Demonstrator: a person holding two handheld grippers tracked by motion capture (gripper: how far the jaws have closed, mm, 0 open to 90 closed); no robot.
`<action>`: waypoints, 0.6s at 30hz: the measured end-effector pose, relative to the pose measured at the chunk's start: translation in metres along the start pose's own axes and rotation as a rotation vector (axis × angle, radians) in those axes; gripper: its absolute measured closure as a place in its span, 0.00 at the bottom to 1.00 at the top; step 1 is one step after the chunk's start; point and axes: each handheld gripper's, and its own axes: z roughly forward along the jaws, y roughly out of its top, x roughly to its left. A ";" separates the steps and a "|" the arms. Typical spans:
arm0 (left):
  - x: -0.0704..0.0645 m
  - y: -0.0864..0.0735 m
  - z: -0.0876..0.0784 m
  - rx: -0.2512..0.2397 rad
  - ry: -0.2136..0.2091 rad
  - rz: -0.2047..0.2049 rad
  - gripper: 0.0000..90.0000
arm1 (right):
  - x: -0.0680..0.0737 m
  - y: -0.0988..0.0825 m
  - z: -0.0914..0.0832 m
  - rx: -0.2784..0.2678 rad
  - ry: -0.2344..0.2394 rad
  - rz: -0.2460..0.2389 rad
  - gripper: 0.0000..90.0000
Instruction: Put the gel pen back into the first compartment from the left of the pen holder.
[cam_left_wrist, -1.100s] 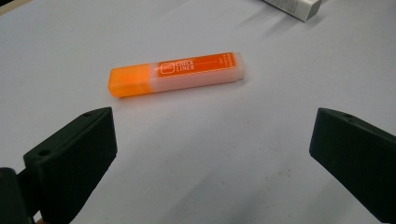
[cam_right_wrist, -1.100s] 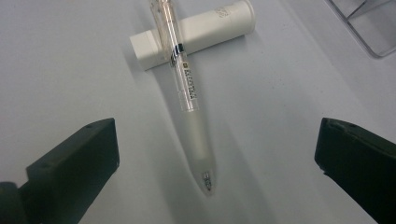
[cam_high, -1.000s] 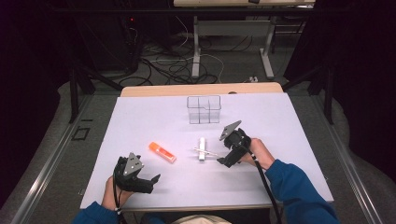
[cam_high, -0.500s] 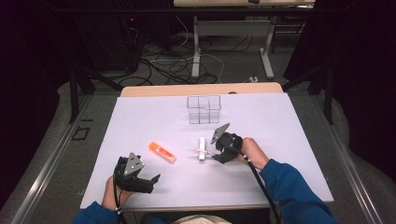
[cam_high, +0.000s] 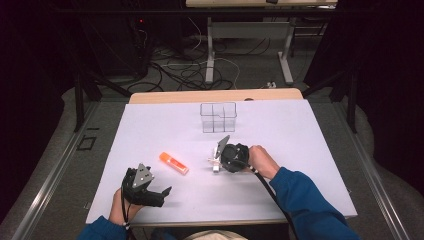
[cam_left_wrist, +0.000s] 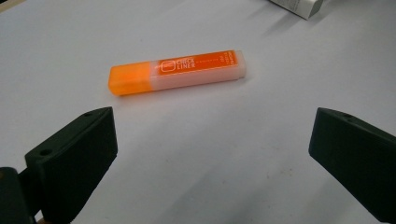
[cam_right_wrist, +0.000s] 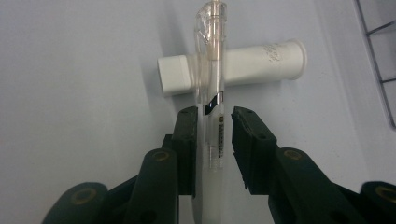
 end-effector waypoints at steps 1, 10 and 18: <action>0.000 0.000 0.000 0.001 0.000 0.001 0.01 | -0.001 0.000 0.001 0.002 0.000 -0.015 0.80; 0.000 0.000 0.000 0.001 -0.001 0.001 0.01 | 0.001 0.004 0.009 0.029 -0.007 -0.032 0.87; 0.000 0.000 0.000 0.001 -0.002 0.004 0.01 | 0.000 0.002 0.005 0.009 -0.023 0.000 0.88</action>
